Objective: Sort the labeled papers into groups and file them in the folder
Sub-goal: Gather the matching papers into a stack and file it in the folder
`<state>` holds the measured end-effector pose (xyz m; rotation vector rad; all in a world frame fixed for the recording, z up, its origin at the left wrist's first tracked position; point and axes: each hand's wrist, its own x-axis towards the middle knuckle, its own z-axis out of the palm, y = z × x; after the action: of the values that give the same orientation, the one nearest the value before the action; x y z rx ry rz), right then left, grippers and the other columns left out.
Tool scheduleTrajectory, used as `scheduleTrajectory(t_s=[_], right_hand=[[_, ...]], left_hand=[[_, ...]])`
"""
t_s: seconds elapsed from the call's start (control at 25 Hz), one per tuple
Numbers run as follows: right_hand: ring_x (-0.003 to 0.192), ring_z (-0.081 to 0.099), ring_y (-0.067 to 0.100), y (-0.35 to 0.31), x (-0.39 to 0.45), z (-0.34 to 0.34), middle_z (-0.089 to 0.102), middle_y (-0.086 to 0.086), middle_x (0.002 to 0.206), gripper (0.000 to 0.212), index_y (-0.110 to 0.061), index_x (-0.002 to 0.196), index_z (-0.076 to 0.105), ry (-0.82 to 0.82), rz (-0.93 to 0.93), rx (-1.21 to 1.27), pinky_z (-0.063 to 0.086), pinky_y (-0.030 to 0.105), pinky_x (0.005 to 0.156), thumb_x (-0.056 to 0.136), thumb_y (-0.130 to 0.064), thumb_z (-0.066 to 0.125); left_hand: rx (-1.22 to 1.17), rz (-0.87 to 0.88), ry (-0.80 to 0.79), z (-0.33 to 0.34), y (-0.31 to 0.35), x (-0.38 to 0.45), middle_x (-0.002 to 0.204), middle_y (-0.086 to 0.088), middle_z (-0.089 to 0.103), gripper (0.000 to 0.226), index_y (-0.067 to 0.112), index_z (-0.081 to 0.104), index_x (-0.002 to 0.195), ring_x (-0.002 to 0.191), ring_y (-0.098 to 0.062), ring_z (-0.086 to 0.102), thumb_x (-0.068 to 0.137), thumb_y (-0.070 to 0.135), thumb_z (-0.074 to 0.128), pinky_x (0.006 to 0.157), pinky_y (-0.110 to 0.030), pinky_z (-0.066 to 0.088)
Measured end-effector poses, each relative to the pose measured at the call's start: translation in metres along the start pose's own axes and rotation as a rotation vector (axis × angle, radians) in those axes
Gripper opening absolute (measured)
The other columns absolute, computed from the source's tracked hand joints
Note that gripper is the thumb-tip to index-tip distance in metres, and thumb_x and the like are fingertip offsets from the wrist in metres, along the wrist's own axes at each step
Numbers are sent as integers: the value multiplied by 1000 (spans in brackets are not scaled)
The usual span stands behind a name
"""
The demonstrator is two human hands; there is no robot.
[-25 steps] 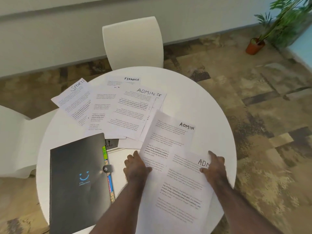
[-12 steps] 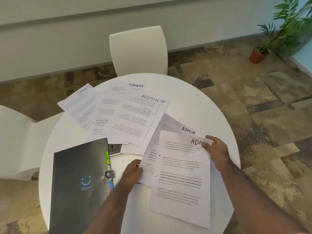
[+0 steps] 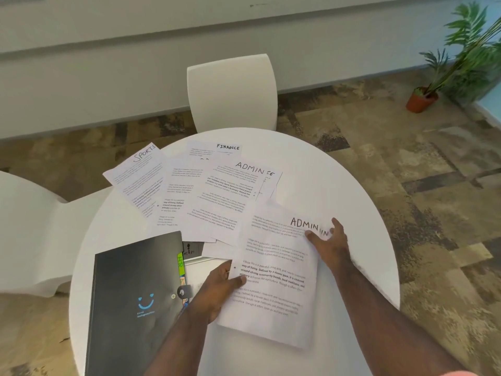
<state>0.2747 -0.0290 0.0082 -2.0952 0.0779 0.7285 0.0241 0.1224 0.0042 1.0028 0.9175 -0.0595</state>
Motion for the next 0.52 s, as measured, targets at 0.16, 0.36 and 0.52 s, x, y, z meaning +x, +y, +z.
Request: scheduleTrajectory(t_s=[0.16, 0.36, 0.52], right_hand=[[108, 66, 30, -10, -22, -13, 62, 4, 130, 107, -29, 155, 20, -432, 334, 237, 55, 50, 91, 71, -52, 82], [119, 63, 32, -7, -34, -8, 68, 12, 127, 65, -17, 134, 59, -785, 288, 420, 47, 59, 100, 78, -42, 80], [101, 70, 27, -4, -47, 14, 74, 6, 112, 56, -17, 127, 64, -637, 306, 327, 54, 50, 93, 78, -41, 75]], left_hand=[[-112, 92, -66, 2, 33, -8, 122, -19, 69, 35, 0, 60, 124, 114, -39, 65, 90, -7, 60, 97, -51, 53], [-155, 141, -39, -1, 63, -2, 121, -19, 70, 32, 2, 62, 120, 105, -31, 70, 90, -8, 59, 86, -41, 59], [-195, 87, -17, -7, 64, 6, 121, -19, 70, 32, 4, 63, 120, 101, -29, 72, 91, -9, 58, 80, -40, 60]])
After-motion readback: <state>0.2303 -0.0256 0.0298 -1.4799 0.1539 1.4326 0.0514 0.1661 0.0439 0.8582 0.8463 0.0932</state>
